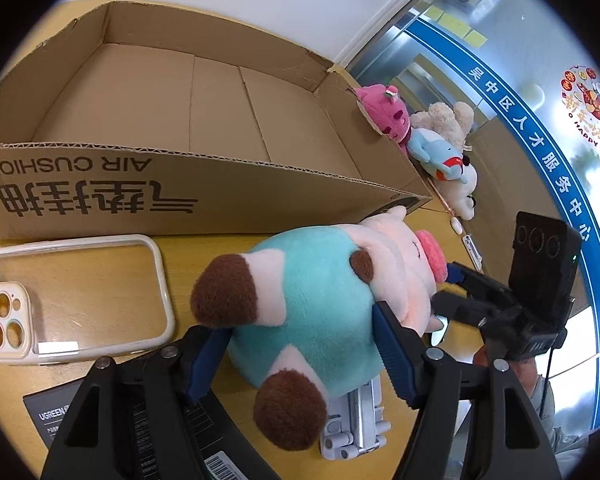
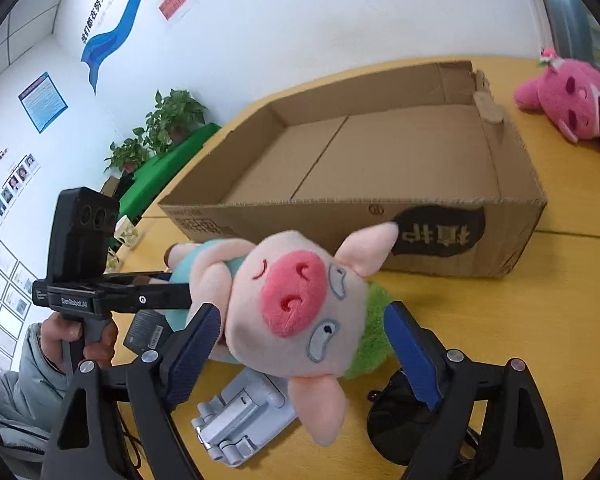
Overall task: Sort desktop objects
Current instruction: 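Lift the plush pig and carry it over the cardboard box with both grippers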
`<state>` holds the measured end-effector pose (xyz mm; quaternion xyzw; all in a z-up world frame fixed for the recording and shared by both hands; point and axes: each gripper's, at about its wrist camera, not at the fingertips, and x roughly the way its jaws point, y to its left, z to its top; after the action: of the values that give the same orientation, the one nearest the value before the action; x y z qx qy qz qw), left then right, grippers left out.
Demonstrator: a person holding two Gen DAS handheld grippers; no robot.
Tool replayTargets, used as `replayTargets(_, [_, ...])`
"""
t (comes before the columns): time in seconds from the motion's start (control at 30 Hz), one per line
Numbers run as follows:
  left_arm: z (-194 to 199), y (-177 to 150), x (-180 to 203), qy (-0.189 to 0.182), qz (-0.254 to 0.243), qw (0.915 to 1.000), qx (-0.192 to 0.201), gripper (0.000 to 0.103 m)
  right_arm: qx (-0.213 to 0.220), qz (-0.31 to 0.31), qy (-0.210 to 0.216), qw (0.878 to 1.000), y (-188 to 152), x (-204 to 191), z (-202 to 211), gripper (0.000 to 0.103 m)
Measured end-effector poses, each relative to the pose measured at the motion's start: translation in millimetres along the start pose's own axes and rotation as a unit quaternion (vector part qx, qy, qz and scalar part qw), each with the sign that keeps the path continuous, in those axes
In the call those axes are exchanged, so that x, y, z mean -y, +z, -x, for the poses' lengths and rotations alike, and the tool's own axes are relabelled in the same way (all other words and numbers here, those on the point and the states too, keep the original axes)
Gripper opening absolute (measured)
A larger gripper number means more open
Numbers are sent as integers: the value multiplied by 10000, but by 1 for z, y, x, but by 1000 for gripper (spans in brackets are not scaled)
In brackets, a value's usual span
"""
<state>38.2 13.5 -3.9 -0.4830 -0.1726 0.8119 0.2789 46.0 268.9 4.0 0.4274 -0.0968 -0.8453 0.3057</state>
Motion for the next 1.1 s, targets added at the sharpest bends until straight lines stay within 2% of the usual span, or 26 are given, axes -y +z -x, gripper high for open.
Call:
replayTargets(0.07, [-2,0,2,100,-30,9999,11,64,-138,124,-27,9998,-5,-7,-10,79])
replayTargets(0.13, [-1,1,1,31,16,10000,44,60,1,86,-51,9999,-8,-8,-11,76])
replayTargets(0.2, [-1,2,2,1,-5,10000,69,58,108,74,-90,9999,-8,-9,-9,64])
replayTargets(0.33, [10,6,13,167,-174,9993,287,56,194,269,-333,9989,-9,-25,-9,60])
replayTargets(0.53, [60,26,41,-22,-515,9933,1030,56,1014,609,-495,9917,15,-61,32,59])
replayTargets(0.67, [106,58,63,-77,-895,9819,1668,56,1604,978,-574,9805,51,-93,64,59])
replayTargets(0.77, [140,87,83,-5,-1274,9683,2149,56,1945,1253,-572,9712,86,-112,85,59])
replayTargets(0.9, [182,118,104,191,-1762,9456,2727,56,2491,1658,-545,9526,133,-141,109,59])
replayTargets(1.0, [200,145,111,409,-1999,9330,2964,56,2707,1759,-465,9453,162,-154,112,59])
replayTargets(1.1, [209,166,104,535,-2012,9296,3041,56,2803,1785,-327,9426,195,-159,107,59])
